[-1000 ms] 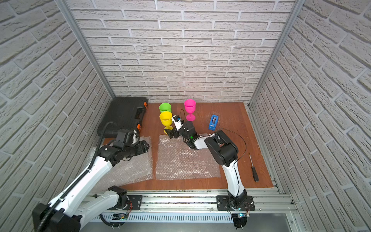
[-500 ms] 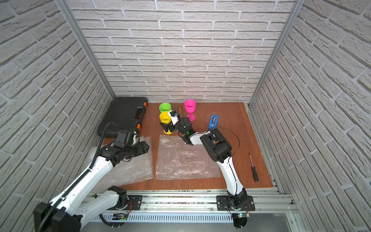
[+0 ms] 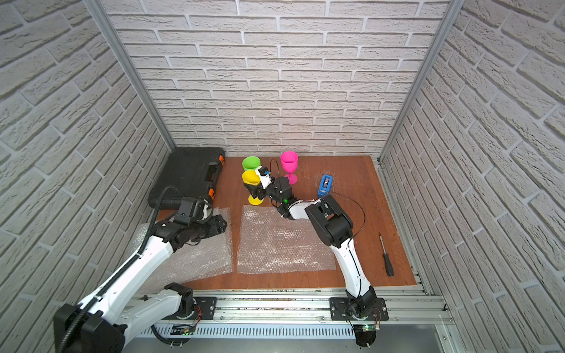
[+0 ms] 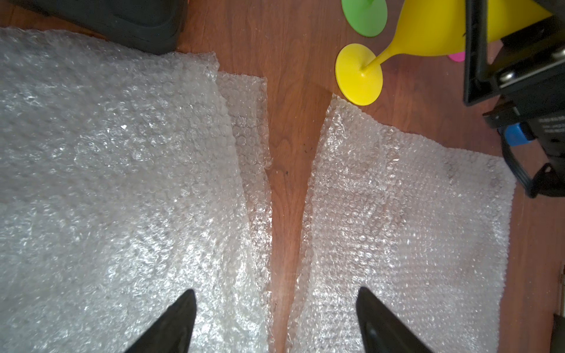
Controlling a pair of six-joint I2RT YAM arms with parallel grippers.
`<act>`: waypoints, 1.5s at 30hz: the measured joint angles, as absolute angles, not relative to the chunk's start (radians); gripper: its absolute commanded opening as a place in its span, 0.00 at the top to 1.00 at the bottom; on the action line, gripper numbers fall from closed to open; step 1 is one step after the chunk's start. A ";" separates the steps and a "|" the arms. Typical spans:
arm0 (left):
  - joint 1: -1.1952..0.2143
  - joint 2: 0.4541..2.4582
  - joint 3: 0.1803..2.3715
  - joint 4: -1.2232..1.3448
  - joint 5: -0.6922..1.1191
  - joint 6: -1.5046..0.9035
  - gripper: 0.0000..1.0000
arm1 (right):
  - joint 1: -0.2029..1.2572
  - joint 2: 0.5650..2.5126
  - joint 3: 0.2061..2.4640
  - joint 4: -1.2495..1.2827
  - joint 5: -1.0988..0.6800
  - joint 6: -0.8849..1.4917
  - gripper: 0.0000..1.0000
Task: Wrap wine glasses in bubble wrap
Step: Pick up the wine glass at the center of the board, then place the wine glass on the bubble wrap.
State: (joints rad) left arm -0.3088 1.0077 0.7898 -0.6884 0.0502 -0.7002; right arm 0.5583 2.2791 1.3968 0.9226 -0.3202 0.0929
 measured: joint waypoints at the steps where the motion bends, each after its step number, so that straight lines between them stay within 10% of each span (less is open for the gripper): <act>1: -0.309 1.008 0.790 -0.688 0.051 -0.699 0.19 | 0.558 2.276 1.396 0.918 -0.321 0.093 0.22; 19: -0.374 1.278 0.789 -0.537 0.204 -0.695 0.27 | 0.558 1.822 1.228 0.667 -0.303 0.096 0.22; 45: -0.608 1.593 0.859 -0.333 0.285 -0.818 0.38 | 0.558 1.388 1.115 -0.332 -0.291 0.411 0.28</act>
State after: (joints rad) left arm -0.6079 1.5932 0.8593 -0.3328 0.2848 -0.8177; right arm 0.5583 1.3876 1.1152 -0.3317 -0.2913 0.4110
